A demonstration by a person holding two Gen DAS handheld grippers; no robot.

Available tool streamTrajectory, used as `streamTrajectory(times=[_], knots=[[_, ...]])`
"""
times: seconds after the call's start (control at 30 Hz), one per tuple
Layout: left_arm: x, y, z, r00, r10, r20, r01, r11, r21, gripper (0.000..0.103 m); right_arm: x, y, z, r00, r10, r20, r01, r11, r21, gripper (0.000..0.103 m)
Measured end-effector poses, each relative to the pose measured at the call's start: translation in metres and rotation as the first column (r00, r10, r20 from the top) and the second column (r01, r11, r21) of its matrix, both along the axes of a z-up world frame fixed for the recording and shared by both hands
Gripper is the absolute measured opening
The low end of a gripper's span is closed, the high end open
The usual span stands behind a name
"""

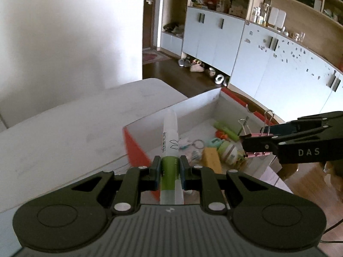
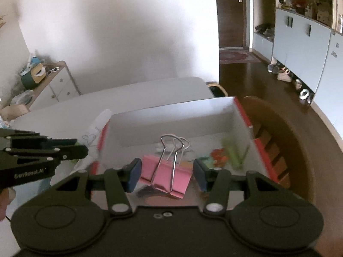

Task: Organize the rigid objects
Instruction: 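Carry the marker and pink binder clip with both grippers over the red box, then lower both grippers into the box and open them to drop marker and clip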

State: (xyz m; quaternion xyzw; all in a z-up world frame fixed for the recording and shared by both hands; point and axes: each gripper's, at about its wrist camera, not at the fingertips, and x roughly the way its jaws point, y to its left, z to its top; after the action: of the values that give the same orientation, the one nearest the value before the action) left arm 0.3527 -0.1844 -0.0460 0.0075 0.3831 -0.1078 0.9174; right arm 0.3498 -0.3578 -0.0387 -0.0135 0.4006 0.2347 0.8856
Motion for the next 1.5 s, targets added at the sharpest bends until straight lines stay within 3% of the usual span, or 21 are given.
streamTrajectory(times=[0.17,0.7,1.1,1.5], knots=[[0.029,-0.028,-0.011,1.000,-0.015,-0.026,0.015,1.000,0.019,0.017,0.013,-0.011,-0.012,0.998,0.056,0.019,-0.055,0.997,-0.056,0.052],[0.117,-0.097,-0.054,0.987,-0.096,-0.127,0.107,0.990,0.087,0.017,0.044,0.001,-0.057,0.983,0.158,-0.091,-0.166,0.982,-0.087,0.052],[0.145,-0.112,-0.084,0.974,-0.099,-0.203,0.124,0.986,0.111,0.017,0.056,0.006,-0.073,0.977,0.164,-0.135,-0.181,0.976,-0.123,0.052],[0.154,-0.109,-0.107,0.954,-0.041,-0.297,0.074,0.992,0.099,0.017,0.066,0.003,-0.076,0.979,0.141,-0.148,-0.159,0.980,-0.120,0.053]])
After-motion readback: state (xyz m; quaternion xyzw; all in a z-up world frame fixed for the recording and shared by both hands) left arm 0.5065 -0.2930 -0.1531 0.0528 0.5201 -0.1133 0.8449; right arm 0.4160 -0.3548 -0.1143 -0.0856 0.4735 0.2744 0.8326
